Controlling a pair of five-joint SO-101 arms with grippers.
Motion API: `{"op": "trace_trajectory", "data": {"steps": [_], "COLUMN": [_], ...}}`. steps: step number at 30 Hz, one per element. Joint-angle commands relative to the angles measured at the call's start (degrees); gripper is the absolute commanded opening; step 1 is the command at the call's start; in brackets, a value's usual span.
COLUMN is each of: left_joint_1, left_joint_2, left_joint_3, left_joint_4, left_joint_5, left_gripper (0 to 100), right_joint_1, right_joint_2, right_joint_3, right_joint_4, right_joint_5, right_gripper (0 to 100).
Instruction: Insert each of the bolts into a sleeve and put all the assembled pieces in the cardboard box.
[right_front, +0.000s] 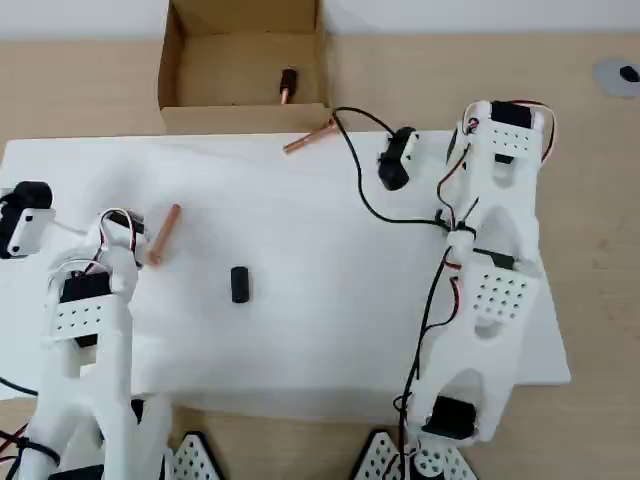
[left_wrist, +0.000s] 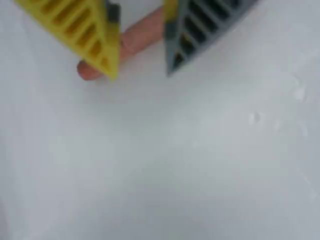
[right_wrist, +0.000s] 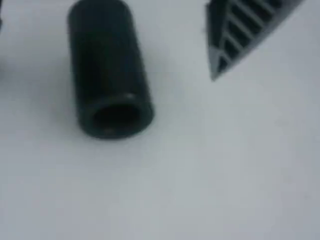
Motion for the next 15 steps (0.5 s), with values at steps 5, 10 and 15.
{"op": "trace_trajectory", "data": {"steps": [5,10,15], "left_joint_1": [-0.9,-0.9,-1.0], "left_joint_2": [0.0,0.0,0.0], "left_joint_3": [-0.6,-0.6,-0.7], "left_joint_4": [0.2,0.2,0.2], "left_joint_5": [0.3,0.3,0.0], "left_gripper": [8,8,8], "right_joint_1": [0.5,0.4,0.4], "right_joint_2": [0.0,-0.3,-0.5], "right_joint_3": [0.7,0.6,0.0], "right_joint_4": [1.0,1.0,1.0], "right_joint_5": [0.3,-1.4,-4.7], "right_gripper": [21.2,2.9,0.9]}}
